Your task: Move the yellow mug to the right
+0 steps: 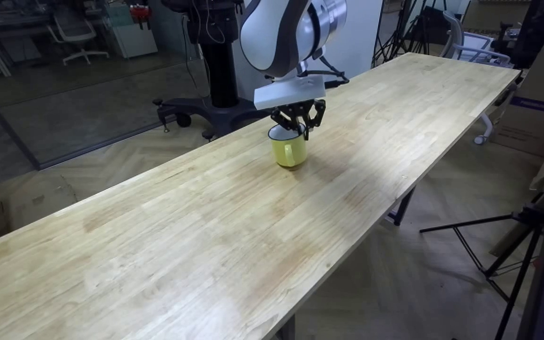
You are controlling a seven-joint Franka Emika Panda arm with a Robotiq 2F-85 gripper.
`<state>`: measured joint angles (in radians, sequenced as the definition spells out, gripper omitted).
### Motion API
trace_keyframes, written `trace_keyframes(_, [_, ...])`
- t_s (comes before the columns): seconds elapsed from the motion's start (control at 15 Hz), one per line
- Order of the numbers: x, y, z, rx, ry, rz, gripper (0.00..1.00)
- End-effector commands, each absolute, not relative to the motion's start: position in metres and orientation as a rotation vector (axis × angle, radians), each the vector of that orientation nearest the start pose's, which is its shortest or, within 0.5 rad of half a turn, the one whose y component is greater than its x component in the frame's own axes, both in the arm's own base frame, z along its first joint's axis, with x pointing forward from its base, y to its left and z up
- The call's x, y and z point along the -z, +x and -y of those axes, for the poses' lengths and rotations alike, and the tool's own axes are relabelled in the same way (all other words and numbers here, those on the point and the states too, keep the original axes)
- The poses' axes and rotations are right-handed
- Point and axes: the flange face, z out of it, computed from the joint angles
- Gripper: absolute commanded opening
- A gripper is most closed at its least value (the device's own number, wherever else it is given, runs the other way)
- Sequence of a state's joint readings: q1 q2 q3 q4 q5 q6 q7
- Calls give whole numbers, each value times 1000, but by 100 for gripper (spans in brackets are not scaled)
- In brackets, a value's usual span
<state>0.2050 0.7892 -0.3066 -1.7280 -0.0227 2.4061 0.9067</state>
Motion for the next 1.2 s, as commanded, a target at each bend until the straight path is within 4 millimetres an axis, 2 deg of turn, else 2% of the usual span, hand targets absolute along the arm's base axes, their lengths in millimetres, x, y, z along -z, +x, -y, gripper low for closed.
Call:
trace_keyframes(0.0, [-123,660,79,46,-2976,-1731,3])
trace_keyframes(0.4, [-125,660,80,39,-2926,-1780,3])
trace_keyframes(1.13, [-126,660,83,45,-2948,-1654,3])
